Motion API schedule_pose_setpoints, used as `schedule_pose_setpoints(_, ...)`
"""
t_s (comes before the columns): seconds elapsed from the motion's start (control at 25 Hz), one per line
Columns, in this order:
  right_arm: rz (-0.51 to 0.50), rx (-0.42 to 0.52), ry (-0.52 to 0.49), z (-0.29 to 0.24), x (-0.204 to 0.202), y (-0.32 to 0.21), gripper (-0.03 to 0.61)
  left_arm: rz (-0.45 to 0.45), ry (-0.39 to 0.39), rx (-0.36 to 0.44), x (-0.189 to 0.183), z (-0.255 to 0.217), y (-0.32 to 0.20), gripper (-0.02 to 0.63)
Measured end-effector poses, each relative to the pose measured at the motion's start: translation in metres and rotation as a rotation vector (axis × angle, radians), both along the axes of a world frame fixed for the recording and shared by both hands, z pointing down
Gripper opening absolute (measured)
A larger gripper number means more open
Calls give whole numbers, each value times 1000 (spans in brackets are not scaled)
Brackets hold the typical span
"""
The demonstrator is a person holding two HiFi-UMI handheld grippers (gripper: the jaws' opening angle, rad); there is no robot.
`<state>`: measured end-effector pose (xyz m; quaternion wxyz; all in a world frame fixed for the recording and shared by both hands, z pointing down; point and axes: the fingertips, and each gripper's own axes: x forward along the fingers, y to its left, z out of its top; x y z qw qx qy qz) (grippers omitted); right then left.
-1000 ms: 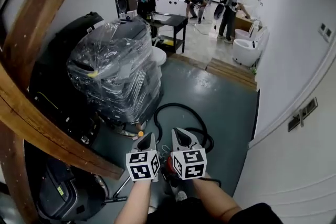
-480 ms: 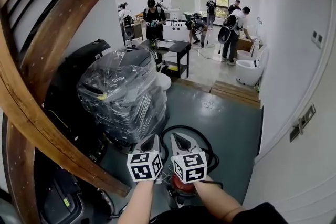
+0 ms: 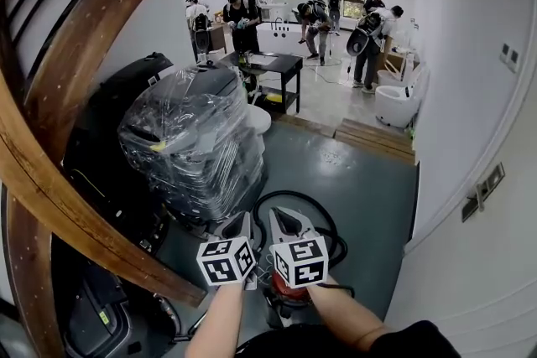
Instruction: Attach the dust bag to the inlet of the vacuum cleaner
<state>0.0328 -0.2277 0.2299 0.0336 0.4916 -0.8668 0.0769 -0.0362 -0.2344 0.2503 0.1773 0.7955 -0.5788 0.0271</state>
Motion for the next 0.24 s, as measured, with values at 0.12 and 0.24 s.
schedule_pose_setpoints(0.12, -1, -4, 5, 3, 0, -2, -2, -6, -12, 8, -1, 0, -1, 0)
schedule_pose_setpoints(0.24, 2, -6, 8, 5, 2, -5, -2, -8, -34, 23, 0, -2, -3, 0)
